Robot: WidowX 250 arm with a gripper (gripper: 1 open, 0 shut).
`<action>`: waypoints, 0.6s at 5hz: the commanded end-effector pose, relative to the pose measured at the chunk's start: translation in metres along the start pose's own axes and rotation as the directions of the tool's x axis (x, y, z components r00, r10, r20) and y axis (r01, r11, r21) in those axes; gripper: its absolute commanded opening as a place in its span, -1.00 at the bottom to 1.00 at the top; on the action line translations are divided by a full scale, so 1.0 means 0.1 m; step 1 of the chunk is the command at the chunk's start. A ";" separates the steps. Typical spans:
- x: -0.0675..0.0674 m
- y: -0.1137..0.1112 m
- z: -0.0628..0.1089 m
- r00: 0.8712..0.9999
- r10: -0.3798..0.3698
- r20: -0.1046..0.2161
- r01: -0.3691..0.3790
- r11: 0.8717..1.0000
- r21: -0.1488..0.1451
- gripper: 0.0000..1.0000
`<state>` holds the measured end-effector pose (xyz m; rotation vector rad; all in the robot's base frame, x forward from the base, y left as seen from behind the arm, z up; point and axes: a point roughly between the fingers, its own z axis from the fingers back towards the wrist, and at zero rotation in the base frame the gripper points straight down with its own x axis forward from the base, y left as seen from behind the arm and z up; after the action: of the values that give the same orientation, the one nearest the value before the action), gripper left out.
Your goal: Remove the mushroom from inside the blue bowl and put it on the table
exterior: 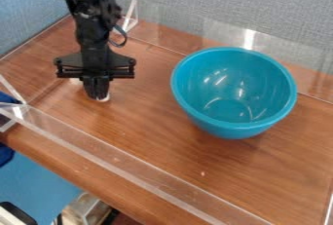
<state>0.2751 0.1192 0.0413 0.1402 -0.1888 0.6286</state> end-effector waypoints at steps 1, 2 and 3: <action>0.11 0.00 0.09 0.999 0.033 0.029 -0.032 0.999 -0.014 -1.00; 0.13 0.00 0.10 0.999 0.048 0.020 -0.048 0.999 -0.018 -1.00; 0.11 0.02 0.05 0.998 0.051 0.024 -0.051 0.999 0.003 1.00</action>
<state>0.2782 0.1219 0.0401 0.1433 -0.1800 0.6702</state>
